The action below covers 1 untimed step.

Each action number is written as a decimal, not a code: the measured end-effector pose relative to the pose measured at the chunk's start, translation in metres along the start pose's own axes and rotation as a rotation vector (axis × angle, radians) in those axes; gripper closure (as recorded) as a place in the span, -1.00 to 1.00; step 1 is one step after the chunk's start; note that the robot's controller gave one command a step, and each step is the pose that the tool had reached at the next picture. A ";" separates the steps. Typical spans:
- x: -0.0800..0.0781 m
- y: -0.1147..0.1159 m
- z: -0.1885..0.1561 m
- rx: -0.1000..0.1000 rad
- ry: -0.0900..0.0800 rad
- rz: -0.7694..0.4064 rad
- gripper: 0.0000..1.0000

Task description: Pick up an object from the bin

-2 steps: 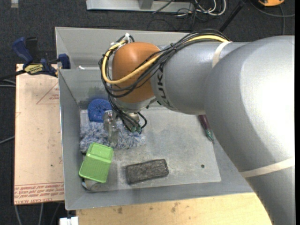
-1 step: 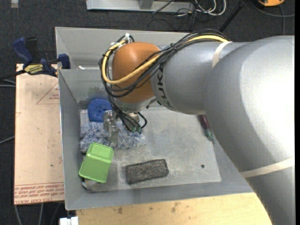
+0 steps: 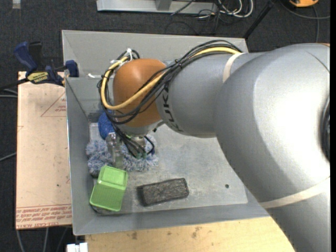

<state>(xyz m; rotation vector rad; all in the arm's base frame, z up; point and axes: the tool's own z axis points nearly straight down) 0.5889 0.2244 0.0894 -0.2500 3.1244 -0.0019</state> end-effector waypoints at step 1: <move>-0.015 -0.045 -0.140 -0.002 0.000 -0.018 1.00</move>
Offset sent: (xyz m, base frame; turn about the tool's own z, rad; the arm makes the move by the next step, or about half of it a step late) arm 0.0000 0.0000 0.0000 0.0000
